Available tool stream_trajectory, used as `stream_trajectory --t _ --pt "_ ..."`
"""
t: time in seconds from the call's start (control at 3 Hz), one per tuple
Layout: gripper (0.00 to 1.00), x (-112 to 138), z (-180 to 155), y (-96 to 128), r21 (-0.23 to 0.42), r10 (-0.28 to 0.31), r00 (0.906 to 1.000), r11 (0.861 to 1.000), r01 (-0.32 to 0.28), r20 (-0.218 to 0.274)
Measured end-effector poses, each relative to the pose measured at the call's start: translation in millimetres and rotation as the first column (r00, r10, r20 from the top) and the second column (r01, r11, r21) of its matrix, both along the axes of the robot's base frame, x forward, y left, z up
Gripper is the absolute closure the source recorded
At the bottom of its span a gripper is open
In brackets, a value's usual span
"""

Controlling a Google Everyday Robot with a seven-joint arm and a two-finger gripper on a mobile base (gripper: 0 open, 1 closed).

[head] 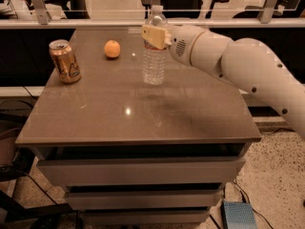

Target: Place water bottle upright

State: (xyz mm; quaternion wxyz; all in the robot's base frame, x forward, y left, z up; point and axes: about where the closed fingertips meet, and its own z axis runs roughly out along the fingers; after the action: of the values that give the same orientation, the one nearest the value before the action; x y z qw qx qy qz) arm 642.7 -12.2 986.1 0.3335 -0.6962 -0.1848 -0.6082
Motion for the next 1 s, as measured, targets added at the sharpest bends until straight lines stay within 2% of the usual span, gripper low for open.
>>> stream_trajectory --t 0.33,0.67,1.0 --pt "1.0 -1 -2 10 0.0 -0.034 0.9976 0.999 0.034 0.06" --pt "1.0 -4 -9 22 -0.046 -0.055 0.9924 0.997 0.06 0.11" --pt "1.0 -6 -18 31 -0.067 -0.062 0.9884 0.995 0.072 0.139"
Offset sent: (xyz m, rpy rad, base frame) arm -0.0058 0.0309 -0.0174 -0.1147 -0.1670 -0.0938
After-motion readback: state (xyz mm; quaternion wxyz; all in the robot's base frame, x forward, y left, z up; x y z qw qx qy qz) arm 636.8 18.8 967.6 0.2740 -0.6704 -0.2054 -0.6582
